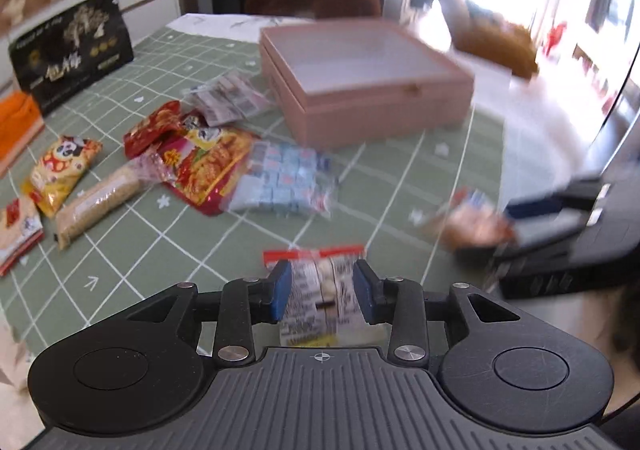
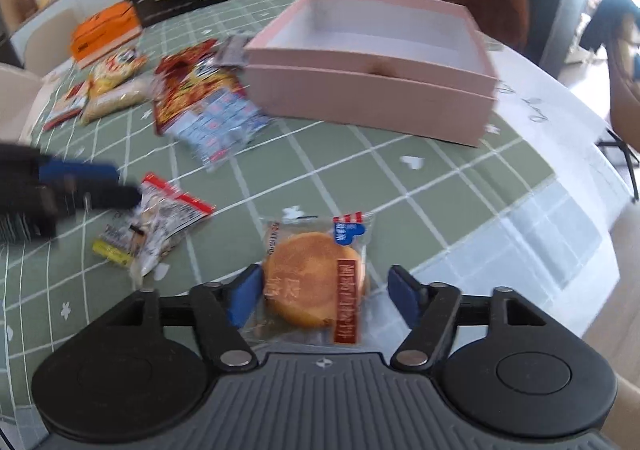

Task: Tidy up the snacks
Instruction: 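Lift and carry the packet in left gripper while right gripper carries the bun toward the pink box, then lower the packet into the pink box and open left gripper while right gripper releases the bun there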

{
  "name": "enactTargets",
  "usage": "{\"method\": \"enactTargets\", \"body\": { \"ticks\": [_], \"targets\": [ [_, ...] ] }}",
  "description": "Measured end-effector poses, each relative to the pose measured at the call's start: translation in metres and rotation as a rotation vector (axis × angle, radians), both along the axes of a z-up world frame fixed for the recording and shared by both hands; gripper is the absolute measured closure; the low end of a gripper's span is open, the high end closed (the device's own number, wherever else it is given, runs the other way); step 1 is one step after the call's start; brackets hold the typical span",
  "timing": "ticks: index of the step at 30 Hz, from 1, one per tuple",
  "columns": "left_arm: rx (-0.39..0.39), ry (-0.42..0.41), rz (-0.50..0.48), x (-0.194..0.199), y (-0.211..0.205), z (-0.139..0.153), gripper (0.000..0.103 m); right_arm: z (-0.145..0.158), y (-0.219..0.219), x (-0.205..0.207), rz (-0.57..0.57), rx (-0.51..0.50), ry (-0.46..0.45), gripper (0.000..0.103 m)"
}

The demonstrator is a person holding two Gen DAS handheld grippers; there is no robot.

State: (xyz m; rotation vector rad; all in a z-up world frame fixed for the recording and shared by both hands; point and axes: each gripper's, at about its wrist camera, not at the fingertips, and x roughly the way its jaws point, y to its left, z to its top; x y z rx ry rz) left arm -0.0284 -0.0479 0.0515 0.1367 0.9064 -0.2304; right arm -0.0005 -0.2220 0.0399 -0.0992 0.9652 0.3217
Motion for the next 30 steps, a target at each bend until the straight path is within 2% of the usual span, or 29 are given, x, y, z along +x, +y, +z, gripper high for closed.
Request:
{"method": "enactTargets", "body": {
  "ticks": [2, 5, 8, 10, 12, 14, 15, 17, 20, 22, 24, 25, 26, 27, 30],
  "targets": [
    [0.04, 0.026, -0.021, -0.001, -0.011, -0.009, 0.061, 0.0, -0.006, 0.002, -0.028, 0.002, 0.008, 0.031],
    [0.099, 0.015, -0.055, -0.004, -0.025, -0.014, 0.056, -0.002, -0.008, 0.001, -0.05, -0.01, 0.013, 0.031],
    [0.141, 0.023, -0.093, -0.004, -0.034, -0.019, 0.044, -0.001, -0.009, -0.001, -0.061, -0.022, 0.009, 0.031],
    [0.139, 0.027, -0.109, -0.007, -0.038, -0.021, 0.035, -0.003, -0.009, -0.002, -0.066, -0.024, 0.014, 0.031],
    [0.089, 0.036, -0.114, -0.008, -0.035, -0.02, 0.027, -0.005, -0.01, -0.002, -0.076, -0.025, 0.024, 0.031],
    [0.021, 0.029, -0.091, -0.007, -0.025, -0.015, 0.029, -0.007, -0.011, -0.004, -0.085, -0.029, 0.023, 0.029],
    [0.019, 0.014, -0.068, -0.007, -0.022, -0.013, 0.033, -0.007, -0.01, -0.005, -0.087, -0.034, 0.021, 0.029],
    [0.041, 0.003, -0.015, -0.005, -0.015, -0.014, 0.033, -0.008, -0.01, -0.007, -0.085, -0.04, 0.017, 0.028],
    [0.019, 0.054, 0.034, 0.005, -0.004, -0.021, 0.033, -0.008, -0.008, -0.007, -0.083, -0.045, 0.012, 0.026],
    [0.007, 0.078, 0.04, 0.012, -0.002, -0.026, 0.032, -0.008, -0.007, -0.006, -0.08, -0.045, 0.011, 0.026],
    [-0.012, 0.066, 0.044, 0.016, 0.0, -0.027, 0.032, -0.008, -0.003, -0.004, -0.072, -0.047, 0.002, 0.027],
    [-0.033, 0.066, 0.053, 0.019, 0.002, -0.026, 0.033, -0.008, -0.002, -0.003, -0.065, -0.046, -0.003, 0.028],
    [-0.058, 0.066, 0.059, 0.022, 0.006, -0.026, 0.042, -0.008, 0.0, -0.003, -0.055, -0.049, -0.006, 0.038],
    [-0.087, 0.064, 0.063, 0.022, 0.009, -0.024, 0.044, -0.006, 0.002, -0.003, -0.036, -0.052, -0.009, 0.046],
    [-0.126, 0.053, 0.065, 0.019, 0.013, -0.019, 0.046, 0.001, 0.004, -0.002, 0.019, -0.079, 0.0, 0.046]
  ]
}}
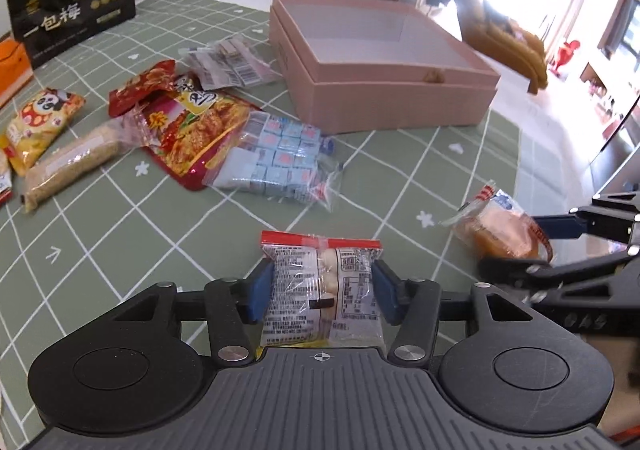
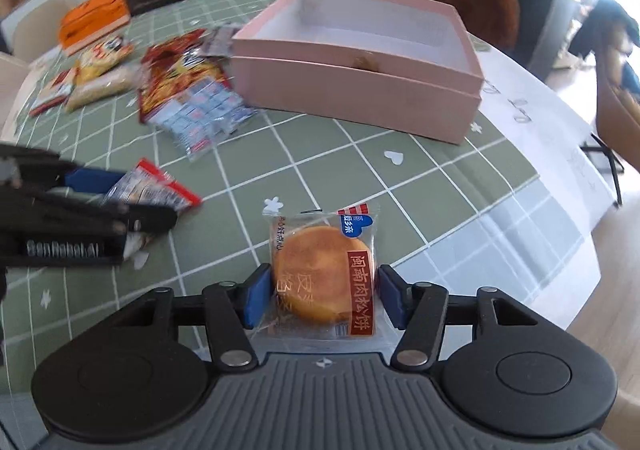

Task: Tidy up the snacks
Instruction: 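Lower the packet into the pink box and open left gripper while right gripper releases the bun there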

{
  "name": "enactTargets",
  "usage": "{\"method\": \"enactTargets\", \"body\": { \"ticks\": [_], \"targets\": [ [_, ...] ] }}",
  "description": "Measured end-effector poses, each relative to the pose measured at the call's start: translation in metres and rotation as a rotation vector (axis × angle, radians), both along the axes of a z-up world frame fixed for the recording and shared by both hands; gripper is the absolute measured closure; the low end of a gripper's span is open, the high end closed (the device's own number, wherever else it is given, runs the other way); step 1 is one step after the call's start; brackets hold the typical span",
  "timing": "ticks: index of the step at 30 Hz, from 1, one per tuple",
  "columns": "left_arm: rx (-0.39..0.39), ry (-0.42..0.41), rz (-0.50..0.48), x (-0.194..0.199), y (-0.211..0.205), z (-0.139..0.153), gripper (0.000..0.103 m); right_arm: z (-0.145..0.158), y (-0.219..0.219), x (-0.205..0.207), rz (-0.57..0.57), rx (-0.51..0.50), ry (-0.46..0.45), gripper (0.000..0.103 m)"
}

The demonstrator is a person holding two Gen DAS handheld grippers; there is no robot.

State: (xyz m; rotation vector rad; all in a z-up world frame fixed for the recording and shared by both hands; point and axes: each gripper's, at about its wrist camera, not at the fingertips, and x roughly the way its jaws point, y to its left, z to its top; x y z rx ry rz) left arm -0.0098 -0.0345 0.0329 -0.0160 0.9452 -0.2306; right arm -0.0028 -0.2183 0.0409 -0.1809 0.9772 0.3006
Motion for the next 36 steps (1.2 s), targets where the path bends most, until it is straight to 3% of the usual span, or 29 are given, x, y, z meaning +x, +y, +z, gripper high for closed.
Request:
{"method": "enactTargets", "body": {
  "ticks": [2, 5, 7, 9, 10, 12, 14, 17, 19, 21, 23, 26, 29, 32, 36],
  "targets": [
    [0.004, -0.039, 0.004, 0.005, -0.001, 0.014, 0.047, 0.011, -0.007, 0.001, 0.015, 0.02, 0.006, 0.047],
    [-0.099, -0.168, 0.034, 0.04, 0.005, 0.065, 0.047, 0.046, -0.025, 0.016, 0.015, 0.084, -0.046, 0.047],
    [-0.178, -0.228, 0.03, 0.081, 0.005, 0.1, 0.047, 0.08, -0.034, 0.041, 0.021, 0.115, -0.144, 0.047],
    [-0.284, -0.176, -0.017, 0.134, 0.001, 0.116, 0.046, 0.105, -0.036, 0.075, 0.021, 0.119, -0.226, 0.047],
    [-0.332, -0.136, -0.039, 0.163, -0.002, 0.116, 0.046, 0.111, -0.036, 0.093, 0.025, 0.123, -0.25, 0.047],
    [-0.314, -0.122, -0.025, 0.203, -0.011, 0.11, 0.046, 0.111, -0.032, 0.135, 0.015, 0.11, -0.274, 0.046],
    [-0.29, -0.094, -0.008, 0.238, -0.02, 0.096, 0.046, 0.099, -0.03, 0.169, -0.007, 0.127, -0.237, 0.045],
    [-0.306, -0.048, 0.041, 0.26, -0.02, 0.079, 0.047, 0.076, -0.028, 0.205, -0.041, 0.145, -0.151, 0.045],
    [-0.327, -0.068, 0.04, 0.264, -0.011, 0.074, 0.047, 0.069, -0.028, 0.207, -0.067, 0.108, -0.15, 0.044],
    [-0.357, -0.054, 0.033, 0.269, 0.001, 0.07, 0.047, 0.068, -0.036, 0.196, -0.071, 0.09, -0.178, 0.034],
    [-0.377, -0.049, 0.025, 0.269, 0.017, 0.068, 0.047, 0.068, -0.044, 0.18, -0.068, 0.086, -0.201, 0.031],
    [-0.318, -0.124, 0.129, 0.27, 0.055, 0.066, 0.047, 0.064, -0.051, 0.155, -0.061, 0.054, -0.218, 0.031],
    [-0.224, -0.103, 0.243, 0.281, 0.087, 0.045, 0.047, 0.057, -0.06, 0.133, -0.075, 0.039, -0.205, 0.031],
    [-0.179, -0.013, 0.227, 0.292, 0.089, 0.014, 0.047, 0.046, -0.064, 0.116, -0.108, 0.033, -0.165, 0.031],
    [-0.071, 0.032, 0.15, 0.294, 0.064, -0.01, 0.05, 0.032, -0.061, 0.106, -0.117, 0.039, -0.095, 0.031]
  ]
}}
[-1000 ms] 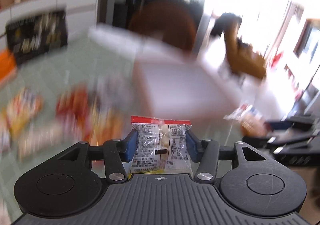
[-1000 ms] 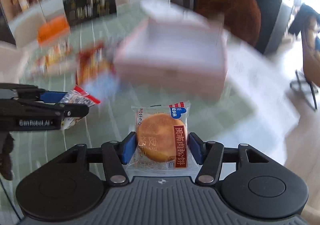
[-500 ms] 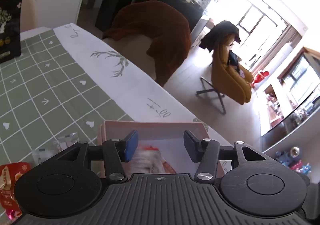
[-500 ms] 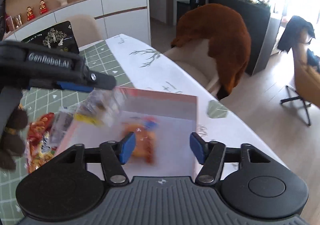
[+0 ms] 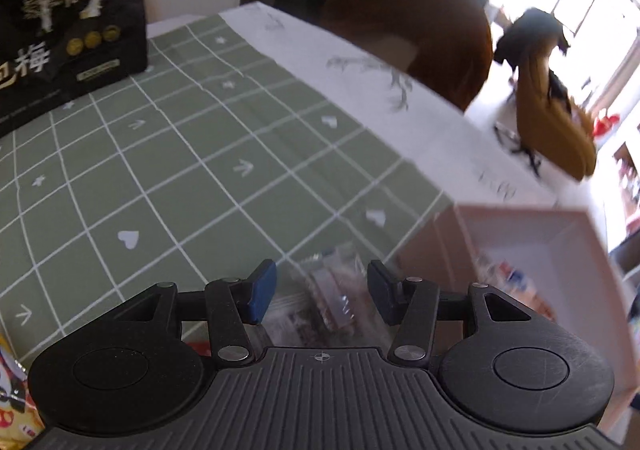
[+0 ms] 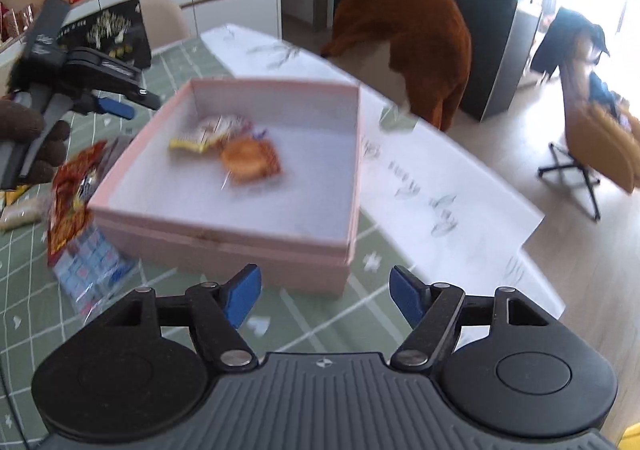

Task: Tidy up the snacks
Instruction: 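Lower the packet into the pink box and open left gripper while right gripper releases the bun there, then withdraw left tool toward the clear pink-striped bar while right tool moves to the brown barcode bar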

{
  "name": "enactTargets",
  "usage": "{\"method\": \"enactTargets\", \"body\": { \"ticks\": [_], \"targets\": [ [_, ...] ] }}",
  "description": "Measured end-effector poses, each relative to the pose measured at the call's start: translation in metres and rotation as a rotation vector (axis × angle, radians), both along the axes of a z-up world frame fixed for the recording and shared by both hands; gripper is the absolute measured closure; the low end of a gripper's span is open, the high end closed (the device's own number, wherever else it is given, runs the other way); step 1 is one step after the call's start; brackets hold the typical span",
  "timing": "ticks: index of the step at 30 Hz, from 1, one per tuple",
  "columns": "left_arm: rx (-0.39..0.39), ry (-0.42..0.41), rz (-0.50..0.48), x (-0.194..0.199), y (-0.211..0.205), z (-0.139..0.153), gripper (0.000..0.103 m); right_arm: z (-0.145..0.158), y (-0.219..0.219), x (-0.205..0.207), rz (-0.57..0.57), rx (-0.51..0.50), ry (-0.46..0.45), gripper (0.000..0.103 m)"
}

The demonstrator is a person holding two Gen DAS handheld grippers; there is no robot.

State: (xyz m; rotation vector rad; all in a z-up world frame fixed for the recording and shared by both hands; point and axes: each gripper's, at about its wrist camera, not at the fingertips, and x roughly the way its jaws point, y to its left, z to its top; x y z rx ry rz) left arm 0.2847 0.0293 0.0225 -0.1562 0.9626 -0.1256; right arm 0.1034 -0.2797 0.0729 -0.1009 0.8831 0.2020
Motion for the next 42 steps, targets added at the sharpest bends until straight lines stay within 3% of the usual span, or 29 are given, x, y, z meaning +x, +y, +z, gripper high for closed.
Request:
{"method": "enactTargets", "body": {
  "ticks": [1, 4, 5, 6, 9, 13, 16, 19, 24, 28, 29, 30, 32, 33, 35, 36, 38, 42],
  "targets": [
    [0.032, 0.004, -0.016, -0.003, -0.003, -0.004, 0.05, -0.002, 0.003, -0.002, 0.005, -0.002, 0.015, 0.031],
    [0.032, -0.03, -0.092, -0.021, 0.003, -0.003, 0.055, -0.005, 0.019, -0.006, 0.043, -0.003, 0.025, 0.031],
    [0.039, -0.025, -0.123, -0.03, 0.005, -0.004, 0.062, -0.005, 0.025, -0.007, 0.055, -0.002, 0.027, 0.031],
    [0.06, -0.025, -0.149, -0.041, 0.007, -0.003, 0.068, -0.005, 0.03, -0.007, 0.063, 0.002, 0.03, 0.031],
    [0.144, -0.049, -0.205, -0.079, 0.012, -0.002, 0.073, -0.004, 0.046, -0.01, 0.093, 0.038, 0.045, 0.031],
    [0.149, -0.04, -0.193, -0.119, 0.03, 0.002, 0.074, -0.009, 0.077, -0.008, 0.157, 0.096, 0.095, 0.031],
    [0.135, -0.033, -0.131, -0.142, 0.049, 0.003, 0.074, -0.002, 0.106, -0.007, 0.191, 0.132, 0.117, 0.031],
    [0.055, -0.022, -0.002, -0.162, 0.076, 0.007, 0.074, 0.032, 0.139, 0.005, 0.271, 0.204, 0.089, 0.031],
    [-0.151, -0.056, 0.142, -0.199, 0.096, 0.023, 0.073, 0.066, 0.216, 0.085, 0.321, 0.074, 0.108, 0.031],
    [-0.301, -0.036, 0.196, -0.234, 0.092, 0.025, 0.074, 0.043, 0.262, 0.168, 0.282, -0.028, 0.238, 0.038],
    [-0.343, -0.021, 0.194, -0.241, 0.089, 0.023, 0.074, 0.034, 0.268, 0.186, 0.257, -0.034, 0.273, 0.052],
    [-0.382, -0.007, 0.182, -0.249, 0.085, 0.019, 0.074, 0.023, 0.273, 0.201, 0.236, -0.051, 0.3, 0.06],
    [-0.441, 0.044, 0.145, -0.254, 0.077, 0.006, 0.074, 0.006, 0.28, 0.217, 0.212, -0.108, 0.308, 0.066],
    [-0.461, 0.065, 0.135, -0.255, 0.073, -0.001, 0.074, -0.002, 0.285, 0.223, 0.21, -0.154, 0.295, 0.077],
    [-0.485, 0.09, 0.133, -0.252, 0.071, -0.013, 0.075, -0.016, 0.291, 0.23, 0.198, -0.238, 0.283, 0.084],
    [-0.503, 0.087, 0.139, -0.251, 0.075, -0.016, 0.081, -0.02, 0.292, 0.233, 0.194, -0.25, 0.286, 0.084],
    [-0.509, 0.07, 0.152, -0.246, 0.081, -0.015, 0.081, -0.026, 0.291, 0.235, 0.197, -0.249, 0.303, 0.084],
    [-0.455, 0.028, 0.197, -0.24, 0.094, -0.01, 0.082, -0.027, 0.289, 0.225, 0.213, -0.193, 0.334, 0.084]
  ]
}}
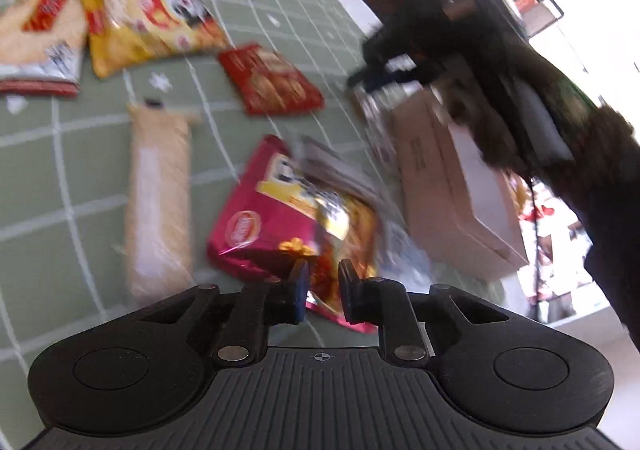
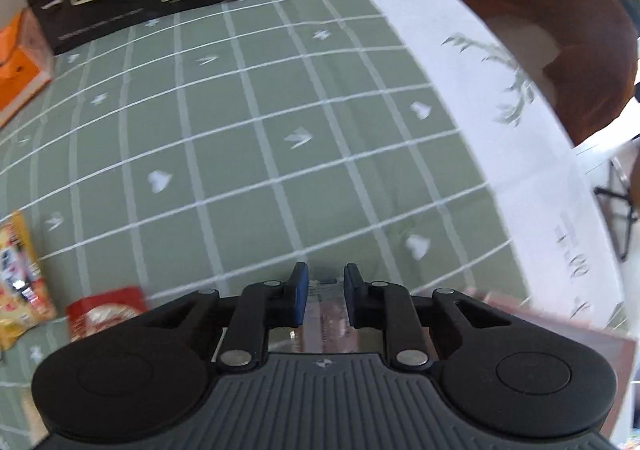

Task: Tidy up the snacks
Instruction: 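Withdraw left tool toward the clear pink-striped bar while right tool moves to the brown barcode bar, then close left gripper on the pink-striped bar while right gripper grasps the brown barcode bar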

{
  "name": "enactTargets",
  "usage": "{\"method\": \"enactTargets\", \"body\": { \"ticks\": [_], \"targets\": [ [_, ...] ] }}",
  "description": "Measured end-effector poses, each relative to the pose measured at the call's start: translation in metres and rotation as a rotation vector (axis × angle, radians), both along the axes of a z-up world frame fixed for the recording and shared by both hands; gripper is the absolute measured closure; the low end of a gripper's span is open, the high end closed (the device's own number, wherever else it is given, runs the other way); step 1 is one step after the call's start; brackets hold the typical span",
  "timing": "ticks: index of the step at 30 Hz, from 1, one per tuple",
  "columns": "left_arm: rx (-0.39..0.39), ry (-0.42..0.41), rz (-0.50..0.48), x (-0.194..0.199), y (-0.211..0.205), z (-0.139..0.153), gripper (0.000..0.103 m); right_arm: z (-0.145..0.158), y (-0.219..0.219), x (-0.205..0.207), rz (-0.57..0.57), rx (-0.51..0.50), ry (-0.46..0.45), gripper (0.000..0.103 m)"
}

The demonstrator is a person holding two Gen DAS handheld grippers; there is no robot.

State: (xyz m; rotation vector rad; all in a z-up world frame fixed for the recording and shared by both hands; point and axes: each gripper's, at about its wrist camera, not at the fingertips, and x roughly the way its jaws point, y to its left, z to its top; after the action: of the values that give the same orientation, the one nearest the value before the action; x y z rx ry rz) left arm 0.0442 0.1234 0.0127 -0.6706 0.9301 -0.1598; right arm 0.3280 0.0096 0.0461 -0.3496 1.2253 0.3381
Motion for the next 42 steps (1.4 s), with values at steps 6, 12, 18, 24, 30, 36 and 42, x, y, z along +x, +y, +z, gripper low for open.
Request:
{"method": "enactTargets", "body": {
  "ticks": [6, 12, 18, 24, 30, 36, 42],
  "targets": [
    [0.037, 0.0, 0.08, -0.003, 0.019, 0.002, 0.083, 0.007, 0.0, -0.054, 0.059, 0.089, 0.057, 0.084],
    [0.107, -0.004, 0.125, 0.0, 0.033, 0.013, 0.081, 0.008, -0.011, -0.105, 0.051, 0.192, 0.145, 0.084],
    [0.13, -0.024, 0.134, -0.002, 0.029, 0.027, 0.081, 0.005, -0.039, -0.147, 0.016, 0.288, 0.176, 0.084],
    [0.147, -0.066, 0.114, -0.004, 0.009, 0.041, 0.081, 0.008, -0.075, -0.187, 0.013, 0.313, 0.125, 0.083],
    [0.229, -0.114, -0.099, 0.02, -0.043, 0.049, 0.08, 0.004, -0.126, -0.226, -0.026, 0.331, 0.069, 0.083],
    [0.495, -0.13, -0.434, 0.072, -0.115, 0.035, 0.074, 0.005, -0.166, -0.247, -0.018, 0.235, -0.04, 0.077],
    [0.677, -0.127, -0.612, 0.098, -0.146, 0.022, 0.066, 0.009, -0.21, -0.255, -0.091, 0.277, -0.105, 0.046]
  ]
}}
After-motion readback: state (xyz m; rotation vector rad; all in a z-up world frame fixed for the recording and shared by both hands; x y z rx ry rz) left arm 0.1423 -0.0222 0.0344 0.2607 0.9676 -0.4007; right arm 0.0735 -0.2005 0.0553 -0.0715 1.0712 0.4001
